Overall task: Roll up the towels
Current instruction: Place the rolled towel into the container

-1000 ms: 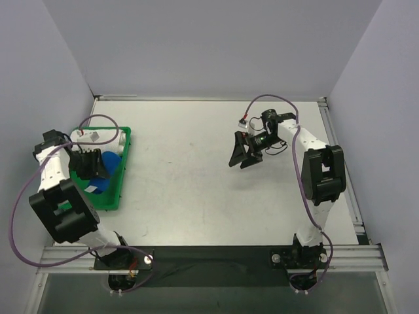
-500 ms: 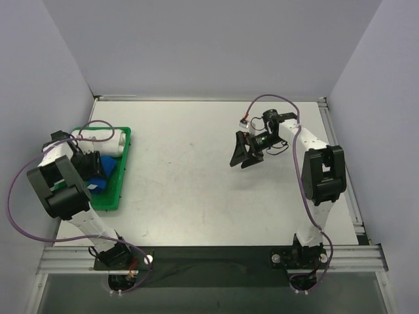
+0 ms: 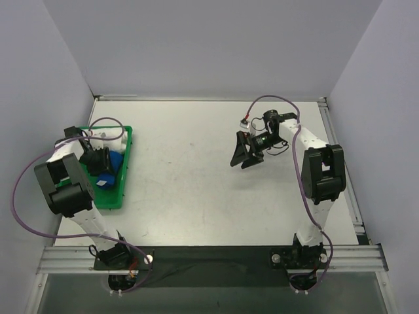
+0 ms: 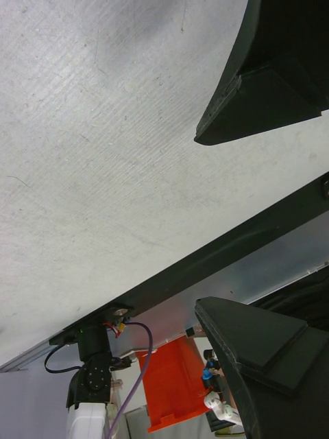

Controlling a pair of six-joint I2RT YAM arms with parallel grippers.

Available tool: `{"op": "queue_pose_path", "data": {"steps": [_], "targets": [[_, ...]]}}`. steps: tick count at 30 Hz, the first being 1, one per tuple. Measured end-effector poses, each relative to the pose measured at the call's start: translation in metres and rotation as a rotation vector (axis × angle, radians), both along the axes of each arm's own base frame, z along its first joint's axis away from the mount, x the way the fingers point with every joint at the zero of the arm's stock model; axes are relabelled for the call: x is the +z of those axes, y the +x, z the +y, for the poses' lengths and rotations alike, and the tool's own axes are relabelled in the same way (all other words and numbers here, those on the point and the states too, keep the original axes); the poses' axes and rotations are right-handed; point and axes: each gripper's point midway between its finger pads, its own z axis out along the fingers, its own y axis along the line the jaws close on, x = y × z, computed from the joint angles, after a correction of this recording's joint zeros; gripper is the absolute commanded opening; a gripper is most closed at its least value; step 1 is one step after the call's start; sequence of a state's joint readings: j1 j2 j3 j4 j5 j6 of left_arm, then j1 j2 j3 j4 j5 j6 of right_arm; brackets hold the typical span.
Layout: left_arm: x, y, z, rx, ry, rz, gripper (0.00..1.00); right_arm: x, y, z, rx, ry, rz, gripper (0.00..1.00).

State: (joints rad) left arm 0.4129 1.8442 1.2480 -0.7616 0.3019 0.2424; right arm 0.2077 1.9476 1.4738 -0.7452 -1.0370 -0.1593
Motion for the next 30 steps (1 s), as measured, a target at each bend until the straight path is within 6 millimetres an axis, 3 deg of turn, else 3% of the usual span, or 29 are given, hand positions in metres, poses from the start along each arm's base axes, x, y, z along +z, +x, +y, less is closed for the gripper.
{"op": "queue_pose_path", "data": {"steps": [9,17,24,30], "targets": [[0.000,-0.001,-0.004,0.010,-0.024,-0.001,0.00,0.000,0.000,-0.002,-0.003,0.000,0.003,1.00],[0.002,-0.005,-0.023,0.034,-0.122,0.004,0.00,0.000,-0.001,-0.001,-0.002,0.006,0.009,1.00],[0.002,-0.007,-0.030,0.040,-0.157,0.008,0.32,-0.003,-0.001,-0.001,-0.002,0.004,0.018,1.00],[0.002,-0.007,-0.031,0.039,-0.159,0.007,0.46,-0.003,-0.001,-0.001,-0.001,0.004,0.017,1.00]]}}
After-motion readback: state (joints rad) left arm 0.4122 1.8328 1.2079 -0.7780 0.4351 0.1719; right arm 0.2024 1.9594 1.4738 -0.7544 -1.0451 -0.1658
